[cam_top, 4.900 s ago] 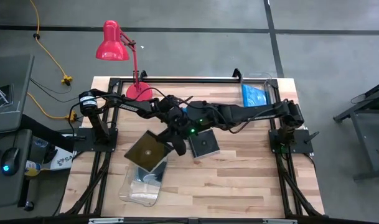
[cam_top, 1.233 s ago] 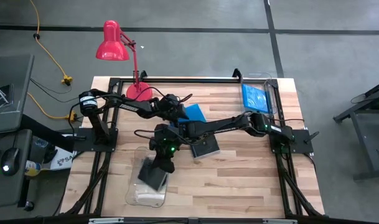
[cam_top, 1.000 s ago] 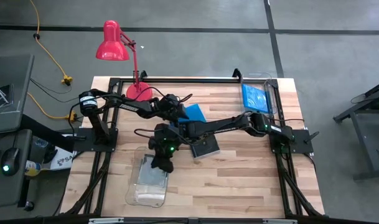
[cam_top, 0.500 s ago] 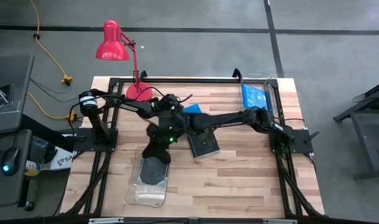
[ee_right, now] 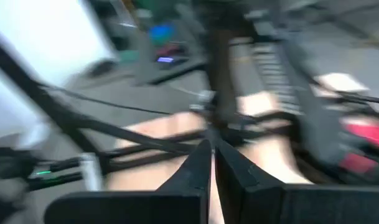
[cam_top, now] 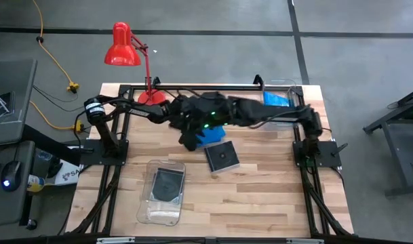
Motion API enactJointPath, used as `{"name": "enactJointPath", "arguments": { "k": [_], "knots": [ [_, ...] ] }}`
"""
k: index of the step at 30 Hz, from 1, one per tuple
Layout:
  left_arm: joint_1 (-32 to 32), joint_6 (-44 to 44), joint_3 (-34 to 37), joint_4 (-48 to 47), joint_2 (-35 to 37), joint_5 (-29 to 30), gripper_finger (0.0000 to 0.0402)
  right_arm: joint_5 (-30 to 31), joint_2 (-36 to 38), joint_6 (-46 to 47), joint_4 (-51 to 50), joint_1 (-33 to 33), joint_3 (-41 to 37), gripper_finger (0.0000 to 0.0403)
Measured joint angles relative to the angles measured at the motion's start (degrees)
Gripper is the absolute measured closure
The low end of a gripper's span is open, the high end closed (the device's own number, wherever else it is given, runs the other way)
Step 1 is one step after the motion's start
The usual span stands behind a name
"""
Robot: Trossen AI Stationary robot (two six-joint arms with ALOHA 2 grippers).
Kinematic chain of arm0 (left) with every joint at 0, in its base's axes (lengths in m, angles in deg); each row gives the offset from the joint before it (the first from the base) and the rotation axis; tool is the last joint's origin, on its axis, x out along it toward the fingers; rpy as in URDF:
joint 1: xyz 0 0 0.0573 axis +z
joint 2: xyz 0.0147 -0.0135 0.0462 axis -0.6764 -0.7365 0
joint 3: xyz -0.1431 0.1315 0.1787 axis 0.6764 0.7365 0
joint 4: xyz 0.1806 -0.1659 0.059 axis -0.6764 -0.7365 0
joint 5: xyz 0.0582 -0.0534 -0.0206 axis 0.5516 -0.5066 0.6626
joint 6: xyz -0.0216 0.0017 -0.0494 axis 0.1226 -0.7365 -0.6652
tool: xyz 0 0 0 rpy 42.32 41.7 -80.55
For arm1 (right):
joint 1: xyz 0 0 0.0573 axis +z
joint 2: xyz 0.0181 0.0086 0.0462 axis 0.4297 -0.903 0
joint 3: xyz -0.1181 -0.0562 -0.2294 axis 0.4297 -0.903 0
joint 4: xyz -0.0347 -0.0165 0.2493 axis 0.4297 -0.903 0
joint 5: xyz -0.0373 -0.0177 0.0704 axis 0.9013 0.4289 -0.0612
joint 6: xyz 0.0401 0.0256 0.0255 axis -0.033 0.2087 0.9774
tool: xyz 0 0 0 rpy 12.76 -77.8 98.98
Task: Pick & place jewel cases by type
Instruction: Put the black cd case into the bottom transparent bin
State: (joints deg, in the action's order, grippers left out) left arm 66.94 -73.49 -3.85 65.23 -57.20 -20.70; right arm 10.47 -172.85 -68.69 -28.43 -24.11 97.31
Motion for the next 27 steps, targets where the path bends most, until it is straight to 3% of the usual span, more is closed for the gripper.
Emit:
{"name": "enactJointPath", "arguments": {
  "k": [4, 12, 19, 23, 27],
  "knots": [
    [-0.17, -2.64, 0.0, 1.02, 0.81, -3.89, 0.0163, 10.13, 4.21, 0.89, -12.22, 0.09, 0.0, 0.0401],
    [-8.89, -5.11, 0.0, 8.41, 1.38, -2.17, 0.0163, 23.69, 6.81, 11.57, -37.75, 1.43, 0.02, 0.0403],
    [-16.16, -5.6, -0.76, 9.56, 1.38, 9.18, 0.0163, 28.36, 6.83, 19.73, -51.56, 3.58, 0.02, 0.0403],
    [-19.91, -10.87, -2.97, 4.95, 1.38, 20.63, 0.0163, 30.88, 6.83, 27.68, -62.16, 4.81, 0.02, 0.0403],
    [-22.85, -18.42, -6.66, -2.4, 1.36, 30.79, 0.0163, 31.43, 8.85, 29.91, -61.14, 5.92, -3.55, 0.0402]
  ]
}}
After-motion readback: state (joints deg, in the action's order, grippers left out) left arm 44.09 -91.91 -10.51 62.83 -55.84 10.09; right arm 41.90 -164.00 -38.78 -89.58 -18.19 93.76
